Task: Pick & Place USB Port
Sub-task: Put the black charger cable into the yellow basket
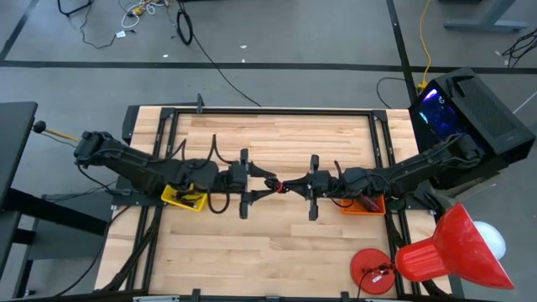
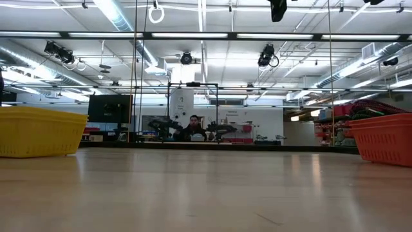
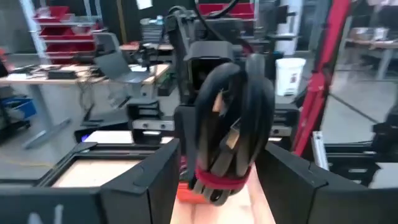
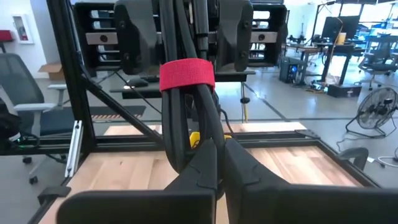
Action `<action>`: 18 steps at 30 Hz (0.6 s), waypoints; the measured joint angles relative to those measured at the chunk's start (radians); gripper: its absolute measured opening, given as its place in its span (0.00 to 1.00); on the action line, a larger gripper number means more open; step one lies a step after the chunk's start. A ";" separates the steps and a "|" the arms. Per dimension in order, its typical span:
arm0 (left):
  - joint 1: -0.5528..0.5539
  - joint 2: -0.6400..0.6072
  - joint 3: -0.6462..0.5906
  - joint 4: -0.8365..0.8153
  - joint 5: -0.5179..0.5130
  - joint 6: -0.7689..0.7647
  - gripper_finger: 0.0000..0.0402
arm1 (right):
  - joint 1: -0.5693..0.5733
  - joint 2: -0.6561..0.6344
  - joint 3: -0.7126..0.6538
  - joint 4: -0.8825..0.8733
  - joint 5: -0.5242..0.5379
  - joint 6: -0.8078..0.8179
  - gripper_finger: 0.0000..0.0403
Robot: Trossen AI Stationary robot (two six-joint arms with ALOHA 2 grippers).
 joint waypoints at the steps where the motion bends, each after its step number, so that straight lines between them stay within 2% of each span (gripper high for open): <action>1: 0.007 0.003 0.000 0.008 0.018 0.000 0.51 | 0.000 0.000 0.000 0.000 0.000 0.000 0.00; 4: 0.021 0.012 0.000 0.021 0.055 -0.003 0.44 | 0.000 0.000 0.000 -0.003 -0.001 -0.003 0.00; 8: 0.026 0.015 0.000 0.019 0.062 0.002 0.19 | -0.002 0.000 0.000 -0.016 0.002 -0.007 0.00; 15: 0.025 0.018 0.000 0.003 -0.001 0.040 0.18 | -0.007 0.000 0.000 -0.031 0.008 -0.007 0.00; 18: 0.024 0.017 0.000 -0.019 -0.048 0.061 0.18 | -0.007 0.000 0.000 -0.034 0.011 -0.007 0.05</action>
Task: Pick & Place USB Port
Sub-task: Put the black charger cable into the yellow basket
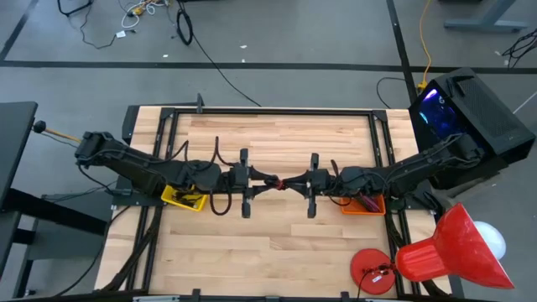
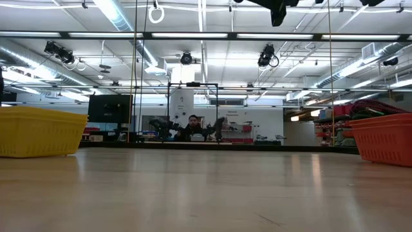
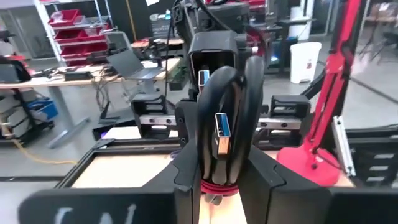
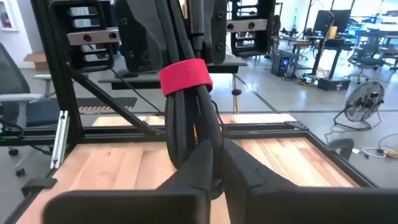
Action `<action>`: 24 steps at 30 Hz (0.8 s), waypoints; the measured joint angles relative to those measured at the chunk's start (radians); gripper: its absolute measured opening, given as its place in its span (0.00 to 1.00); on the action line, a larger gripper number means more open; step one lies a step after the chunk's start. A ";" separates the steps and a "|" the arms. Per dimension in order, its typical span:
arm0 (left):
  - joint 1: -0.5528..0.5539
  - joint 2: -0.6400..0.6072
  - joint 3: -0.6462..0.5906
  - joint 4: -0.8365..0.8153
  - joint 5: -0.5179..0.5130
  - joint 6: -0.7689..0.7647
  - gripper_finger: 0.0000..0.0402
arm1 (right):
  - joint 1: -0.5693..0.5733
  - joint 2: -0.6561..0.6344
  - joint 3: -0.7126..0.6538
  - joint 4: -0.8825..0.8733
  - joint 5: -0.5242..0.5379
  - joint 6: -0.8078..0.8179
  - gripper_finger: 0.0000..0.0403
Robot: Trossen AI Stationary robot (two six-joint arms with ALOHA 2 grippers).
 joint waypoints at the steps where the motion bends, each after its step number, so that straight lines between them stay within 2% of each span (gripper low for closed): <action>1: 0.000 -0.003 0.000 -0.011 -0.006 0.001 0.18 | 0.000 0.000 0.000 -0.003 0.000 -0.001 0.08; 4: 0.000 -0.012 0.000 -0.064 -0.040 0.004 0.18 | 0.000 -0.001 0.000 -0.007 0.019 -0.002 0.17; 7: -0.008 -0.040 0.000 -0.175 -0.161 -0.003 0.18 | 0.002 -0.013 0.000 -0.053 0.086 -0.007 0.24; 10: -0.020 -0.090 0.000 -0.375 -0.277 -0.072 0.18 | 0.001 -0.033 0.000 -0.093 0.114 0.001 0.30; 14: -0.029 -0.140 0.000 -0.730 -0.299 -0.286 0.18 | 0.002 -0.065 0.000 -0.161 0.139 0.007 0.34; 20: -0.074 -0.164 0.000 -1.332 -0.282 -0.725 0.18 | 0.001 -0.100 0.000 -0.237 0.205 0.008 0.34; 24: -0.122 -0.164 0.000 -1.585 -0.227 -0.947 0.18 | 0.001 -0.105 0.000 -0.251 0.215 0.007 0.34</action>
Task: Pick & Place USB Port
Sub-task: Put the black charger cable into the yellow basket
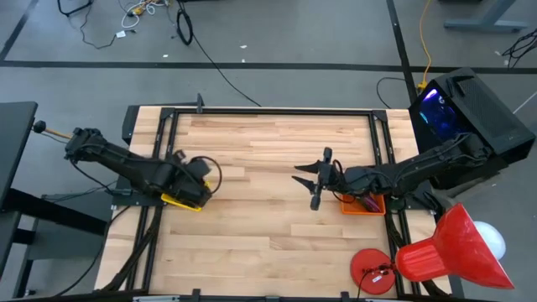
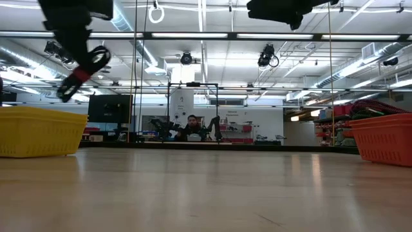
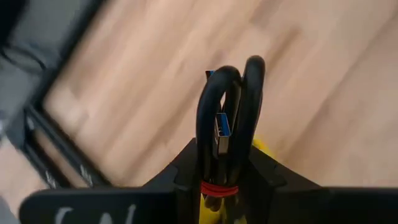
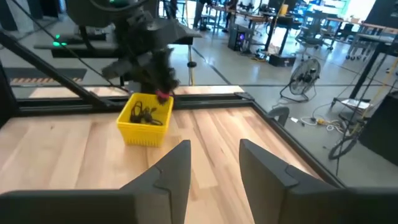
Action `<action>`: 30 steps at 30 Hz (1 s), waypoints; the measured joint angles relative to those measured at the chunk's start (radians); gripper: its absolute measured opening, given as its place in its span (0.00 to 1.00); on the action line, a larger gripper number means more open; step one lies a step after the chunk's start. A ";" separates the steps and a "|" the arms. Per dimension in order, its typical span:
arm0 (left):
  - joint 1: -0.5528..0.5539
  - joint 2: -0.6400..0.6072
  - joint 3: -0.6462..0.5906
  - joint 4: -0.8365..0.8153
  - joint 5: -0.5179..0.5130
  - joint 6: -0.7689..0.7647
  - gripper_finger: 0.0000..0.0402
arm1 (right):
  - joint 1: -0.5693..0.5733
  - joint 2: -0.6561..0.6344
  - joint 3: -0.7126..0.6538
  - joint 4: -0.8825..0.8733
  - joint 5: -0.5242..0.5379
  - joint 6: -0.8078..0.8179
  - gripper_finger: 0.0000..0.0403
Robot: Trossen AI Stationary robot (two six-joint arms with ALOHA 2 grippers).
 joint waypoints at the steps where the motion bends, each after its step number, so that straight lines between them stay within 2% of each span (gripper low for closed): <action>1: -0.011 0.000 0.000 -0.026 0.034 -0.023 0.18 | -0.001 0.000 0.000 -0.003 0.004 0.000 0.34; 4: -0.034 0.000 0.000 -0.067 0.155 -0.067 0.18 | -0.007 0.000 0.000 -0.013 0.008 0.000 0.34; 7: -0.043 0.012 0.000 -0.104 0.234 -0.083 0.18 | -0.013 0.000 0.000 -0.015 0.008 0.000 0.34; 12: -0.050 0.032 -0.001 -0.189 0.258 -0.125 0.18 | -0.017 0.000 0.000 -0.016 0.006 0.002 0.34; 19: -0.050 0.032 -0.005 -0.189 0.296 -0.138 0.18 | -0.017 0.000 0.000 -0.043 0.000 0.021 0.34; 24: -0.049 0.032 -0.053 -0.185 0.327 -0.143 0.18 | -0.017 0.000 0.000 -0.045 -0.001 0.027 0.34; 30: -0.048 0.032 -0.085 -0.157 0.319 -0.135 0.18 | -0.017 0.000 0.000 -0.045 0.000 0.027 0.34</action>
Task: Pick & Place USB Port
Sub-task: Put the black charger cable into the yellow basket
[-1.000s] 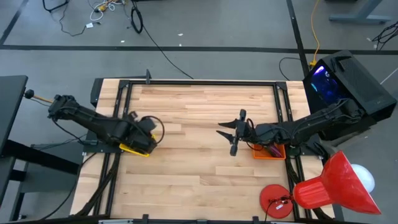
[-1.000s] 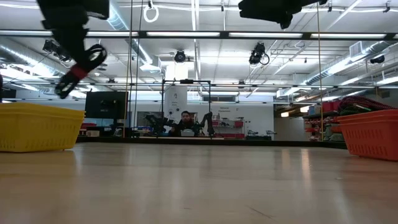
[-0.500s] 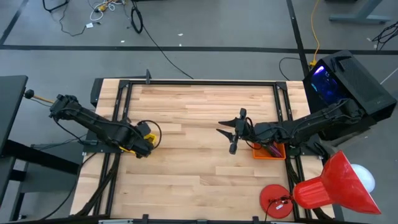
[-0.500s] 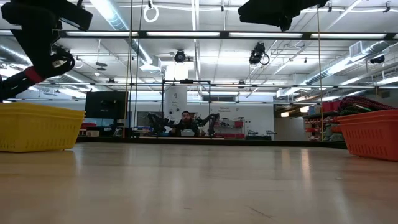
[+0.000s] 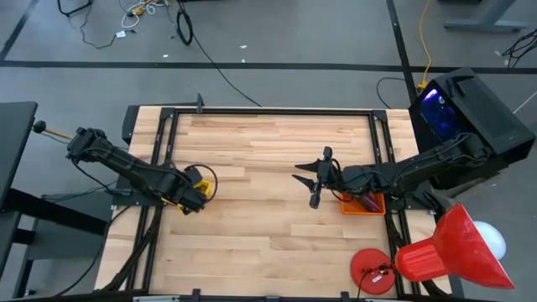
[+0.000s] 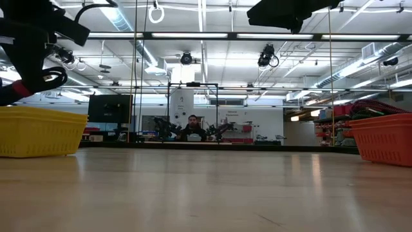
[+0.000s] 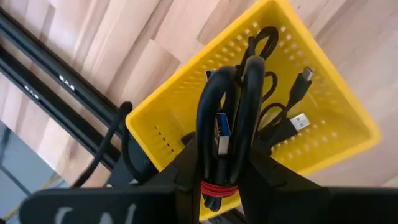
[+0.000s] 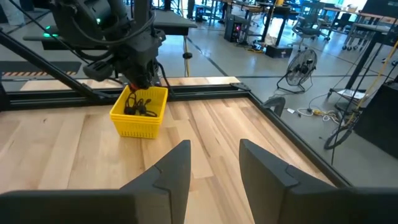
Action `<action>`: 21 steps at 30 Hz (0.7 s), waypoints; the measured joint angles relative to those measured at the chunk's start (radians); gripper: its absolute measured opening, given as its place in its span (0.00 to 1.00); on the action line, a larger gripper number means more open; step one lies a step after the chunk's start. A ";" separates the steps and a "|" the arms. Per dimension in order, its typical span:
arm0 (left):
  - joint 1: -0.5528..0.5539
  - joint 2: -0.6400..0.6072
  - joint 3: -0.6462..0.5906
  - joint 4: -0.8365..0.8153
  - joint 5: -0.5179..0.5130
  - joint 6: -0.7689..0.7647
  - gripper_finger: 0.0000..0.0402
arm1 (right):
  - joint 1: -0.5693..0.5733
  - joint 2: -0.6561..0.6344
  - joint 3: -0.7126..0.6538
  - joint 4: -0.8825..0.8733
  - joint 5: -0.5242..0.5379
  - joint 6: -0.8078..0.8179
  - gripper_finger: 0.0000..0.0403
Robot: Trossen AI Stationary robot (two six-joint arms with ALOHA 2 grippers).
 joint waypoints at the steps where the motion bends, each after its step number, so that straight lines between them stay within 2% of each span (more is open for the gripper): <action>1: 0.002 0.000 -0.005 0.005 -0.008 0.017 0.18 | 0.000 0.000 0.000 0.000 0.000 0.000 0.34; 6: 0.017 0.000 -0.032 0.052 -0.027 0.066 0.18 | 0.000 0.000 0.000 0.002 0.000 0.004 0.34; 14: 0.038 0.000 -0.053 0.070 -0.019 0.051 0.19 | 0.001 0.000 0.000 -0.005 -0.003 0.020 0.34; 16: 0.038 0.000 -0.053 0.093 -0.018 0.079 0.25 | 0.001 0.000 0.000 -0.006 -0.003 0.020 0.34; 21: 0.038 0.000 -0.053 0.107 -0.031 0.091 0.51 | 0.000 0.000 0.000 -0.008 -0.003 0.021 0.34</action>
